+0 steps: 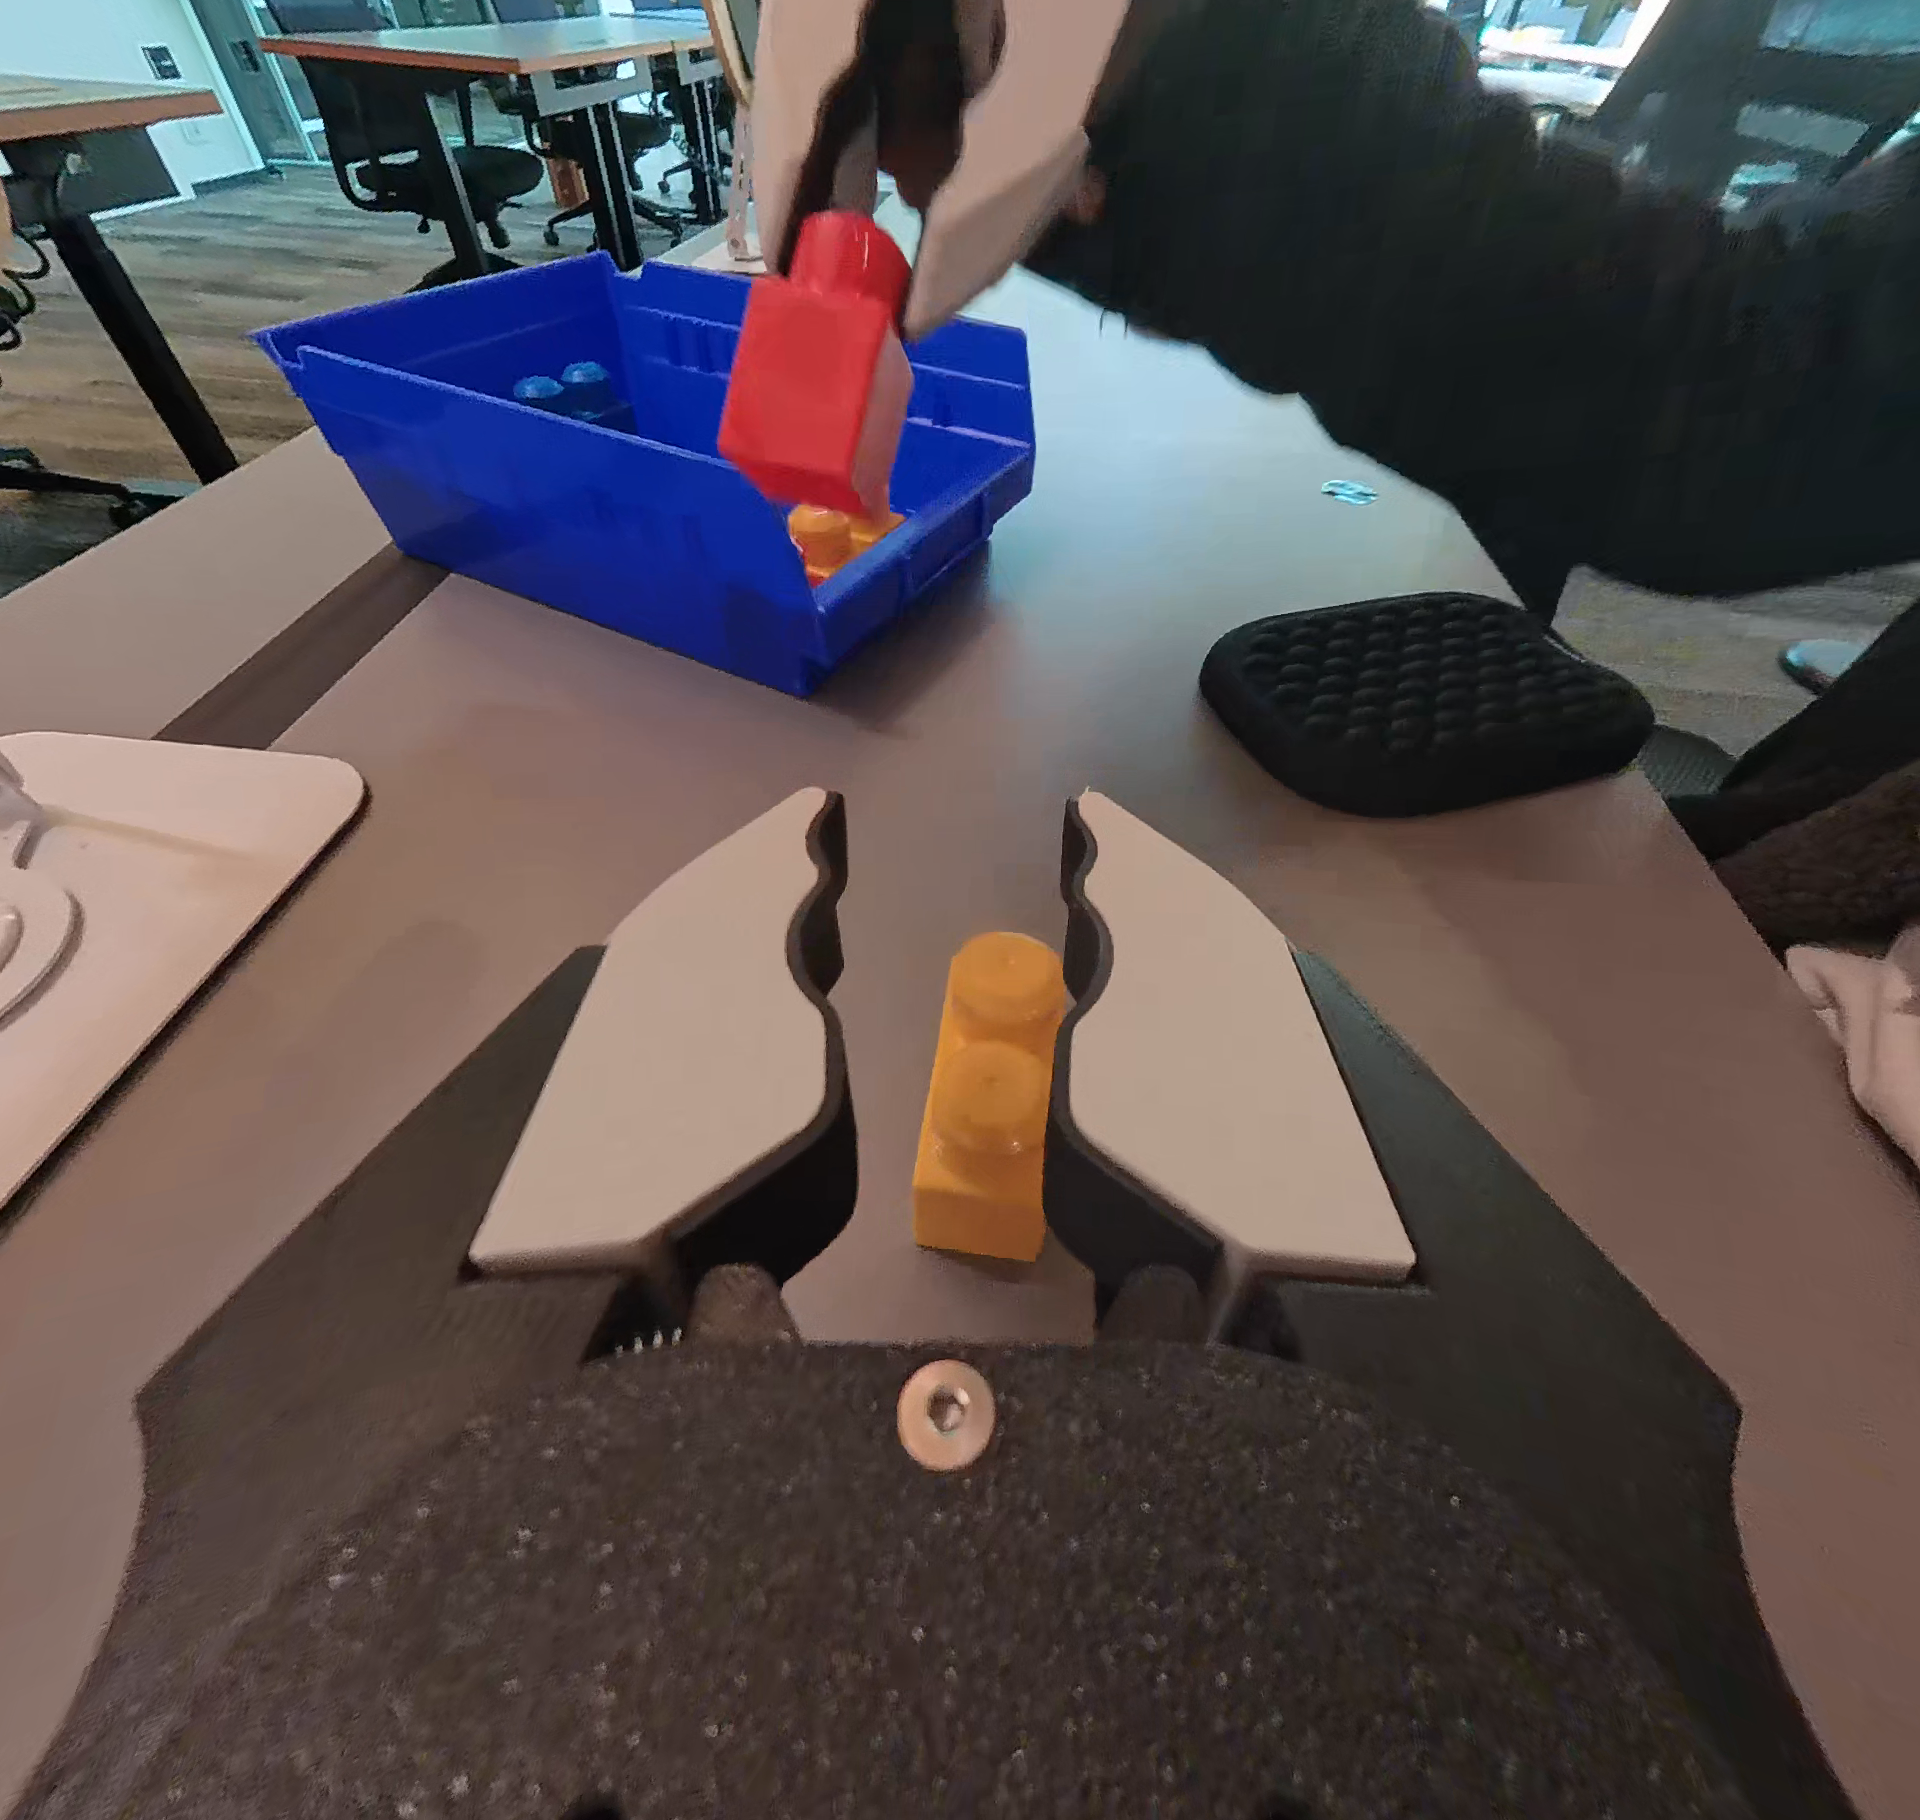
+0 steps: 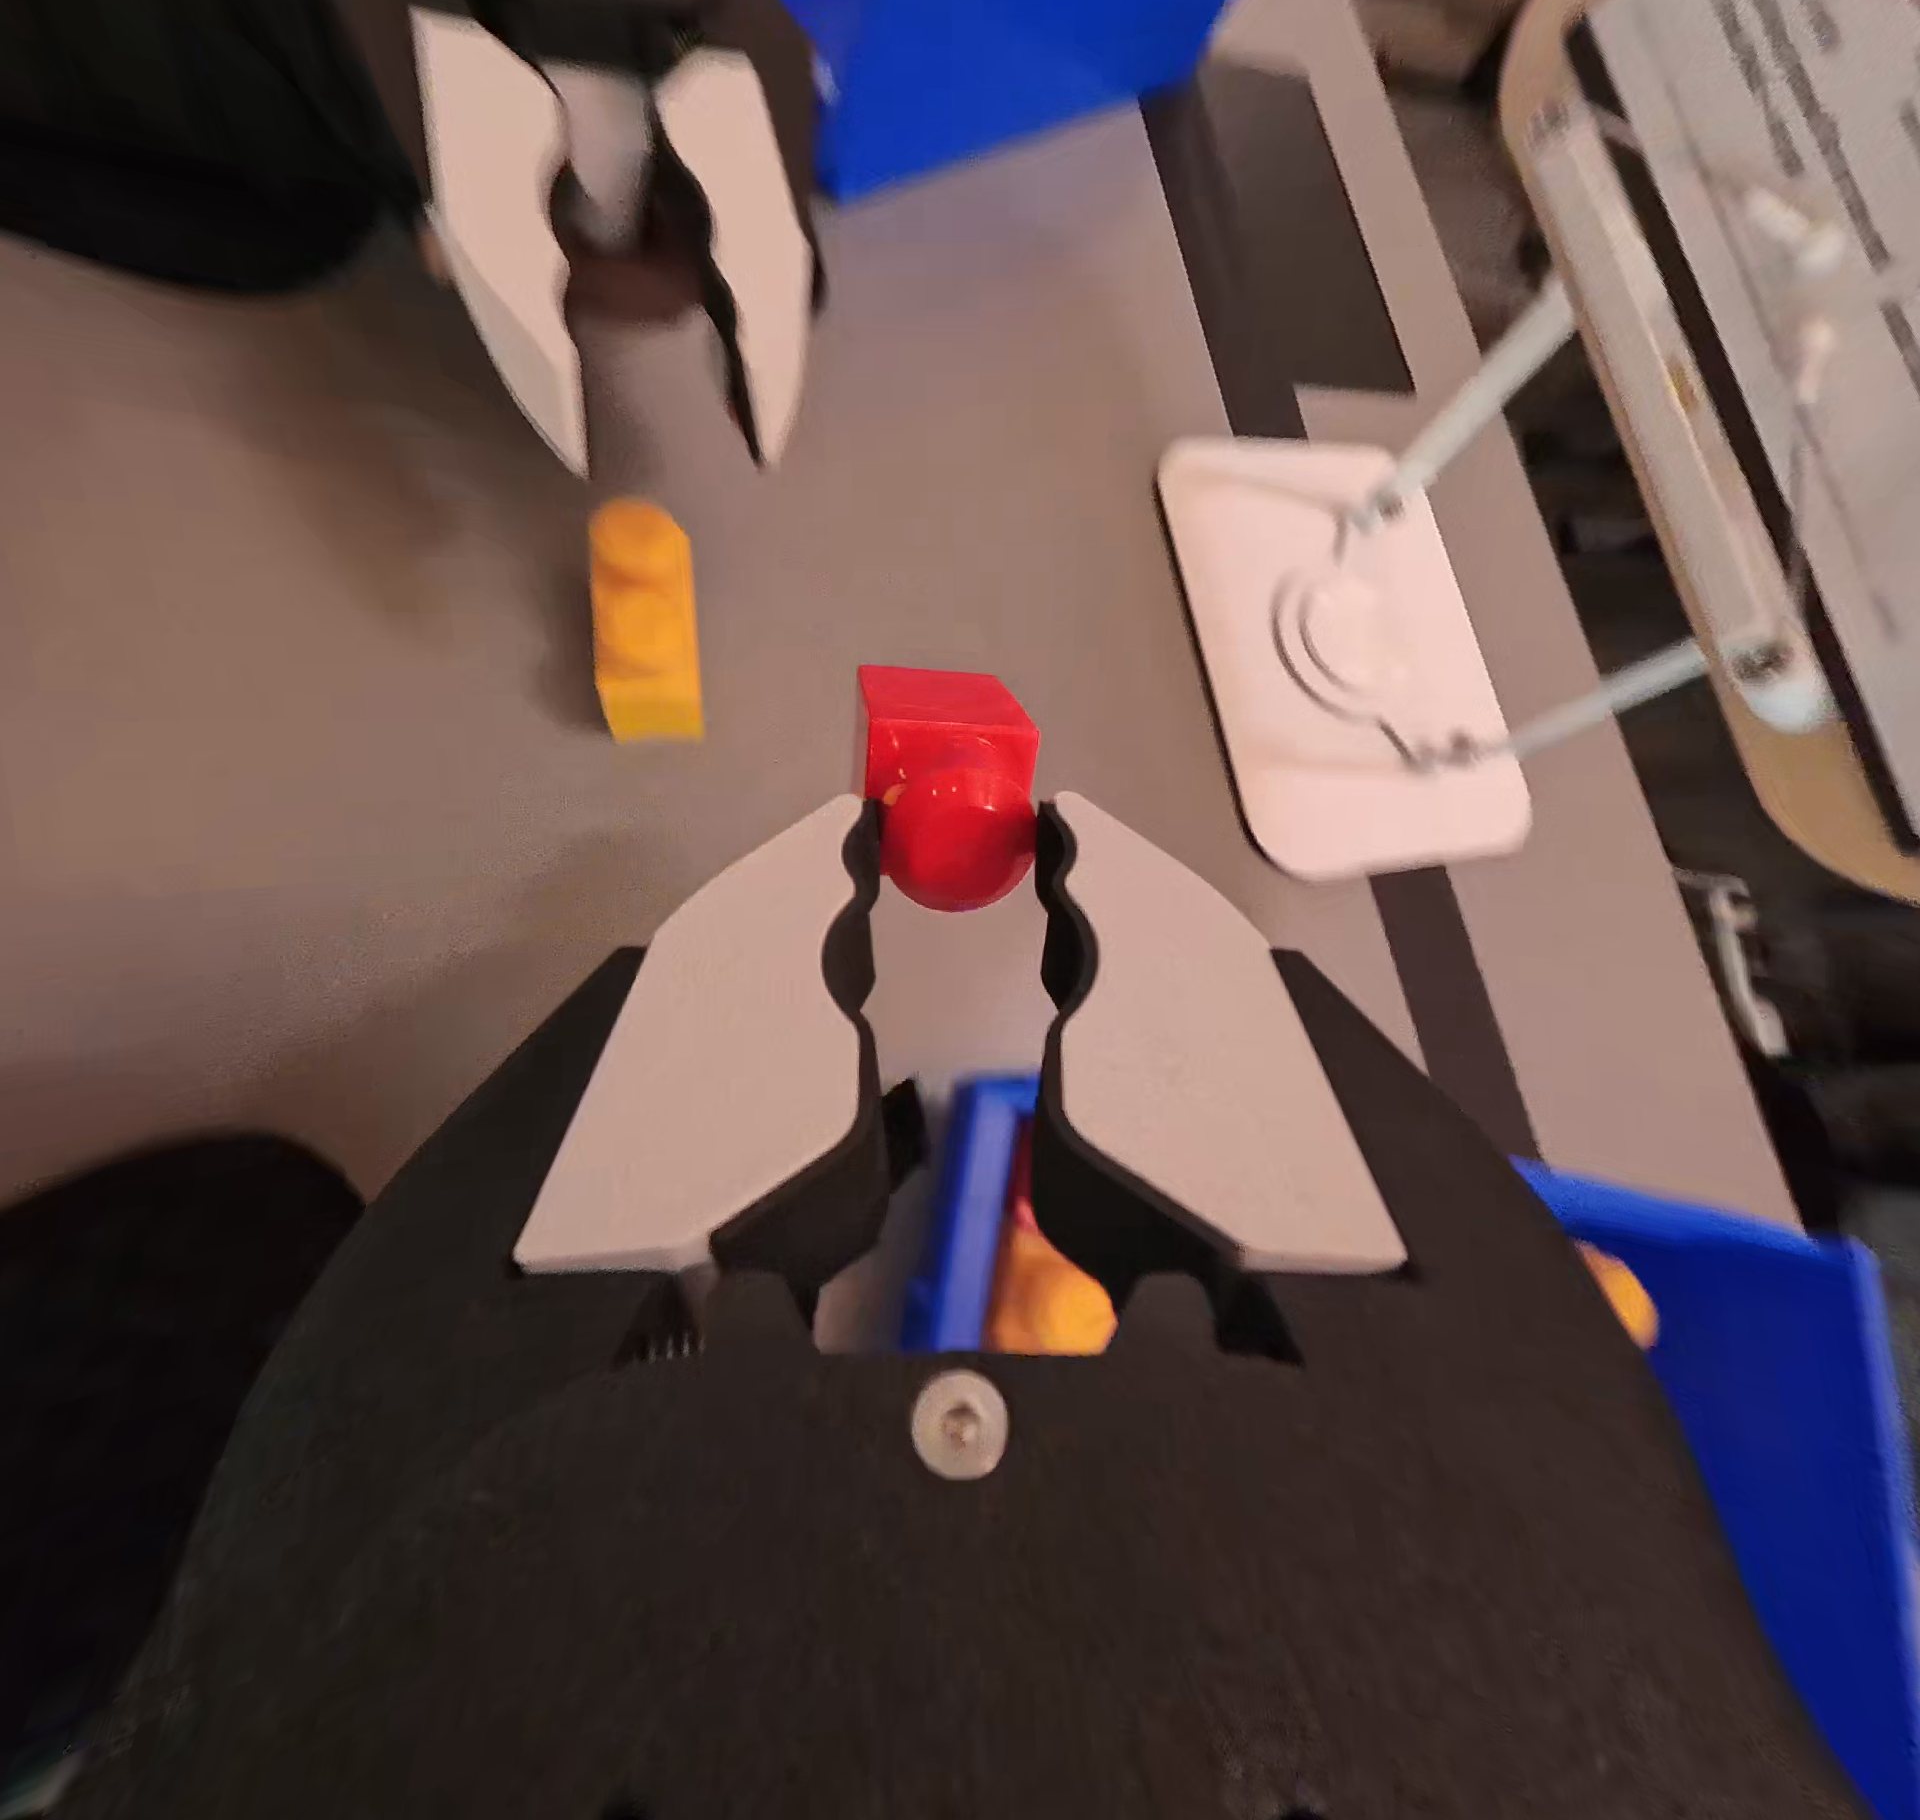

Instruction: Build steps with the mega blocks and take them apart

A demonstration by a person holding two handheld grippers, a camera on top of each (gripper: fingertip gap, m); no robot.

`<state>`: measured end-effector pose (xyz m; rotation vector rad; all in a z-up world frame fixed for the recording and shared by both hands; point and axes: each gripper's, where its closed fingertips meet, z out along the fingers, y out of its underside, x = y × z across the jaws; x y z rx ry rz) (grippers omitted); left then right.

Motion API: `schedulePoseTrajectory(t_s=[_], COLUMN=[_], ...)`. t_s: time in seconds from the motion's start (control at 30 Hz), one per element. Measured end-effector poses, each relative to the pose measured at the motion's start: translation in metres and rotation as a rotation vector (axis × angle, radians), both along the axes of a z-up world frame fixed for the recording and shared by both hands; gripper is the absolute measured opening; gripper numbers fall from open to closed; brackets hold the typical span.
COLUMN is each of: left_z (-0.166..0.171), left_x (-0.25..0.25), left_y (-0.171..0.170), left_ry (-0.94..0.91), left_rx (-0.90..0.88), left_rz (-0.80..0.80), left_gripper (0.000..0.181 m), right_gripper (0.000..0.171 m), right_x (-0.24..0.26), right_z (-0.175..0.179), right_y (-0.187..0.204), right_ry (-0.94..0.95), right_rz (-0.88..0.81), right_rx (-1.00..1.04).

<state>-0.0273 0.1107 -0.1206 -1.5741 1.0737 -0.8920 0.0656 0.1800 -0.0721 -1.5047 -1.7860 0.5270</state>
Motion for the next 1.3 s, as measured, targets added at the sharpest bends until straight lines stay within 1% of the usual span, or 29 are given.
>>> schedulePoseTrajectory(t_s=[0.13,0.23,0.37,0.53,0.67,0.8,0.9,1.03,1.13,1.3], left_z=[0.000,0.000,0.001,0.006,0.008,0.013,0.025,0.037,0.048,0.056], left_x=[0.000,0.000,-0.002,-0.007,-0.012,-0.021,-0.036,-0.063,-0.088,-0.114], left_y=[0.002,0.003,0.006,0.010,0.015,0.025,0.039,0.054,0.064,0.071], left_ry=[-0.001,-0.003,-0.009,-0.028,-0.034,-0.048,-0.081,-0.120,-0.141,-0.147], left_rx=[-0.007,-0.010,-0.002,-0.001,0.012,0.039,0.095,0.152,0.229,0.291], left_rz=[0.010,0.020,0.037,0.068,0.103,0.180,0.301,0.463,0.609,0.751], left_gripper=[0.042,0.044,0.044,0.044,0.044,0.036,0.027,0.020,0.014,0.005], right_gripper=[0.028,0.028,0.029,0.029,0.029,0.029,0.029,0.029,0.029,0.029], right_x=[0.054,0.094,0.145,0.189,0.195,0.193,0.189,0.186,0.185,0.183], right_z=[0.008,0.003,-0.023,-0.065,-0.088,-0.102,-0.109,-0.116,-0.121,-0.122], right_y=[0.046,0.072,0.090,0.089,0.076,0.067,0.064,0.063,0.063,0.062], right_ry=[-0.193,-0.322,-0.500,-0.644,-0.660,-0.690,-0.715,-0.728,-0.735,-0.728], right_rz=[-0.129,-0.215,-0.301,-0.323,-0.291,-0.265,-0.252,-0.245,-0.245,-0.240], right_rx=[0.038,0.029,-0.016,-0.083,-0.125,-0.136,-0.139,-0.146,-0.154,-0.153])
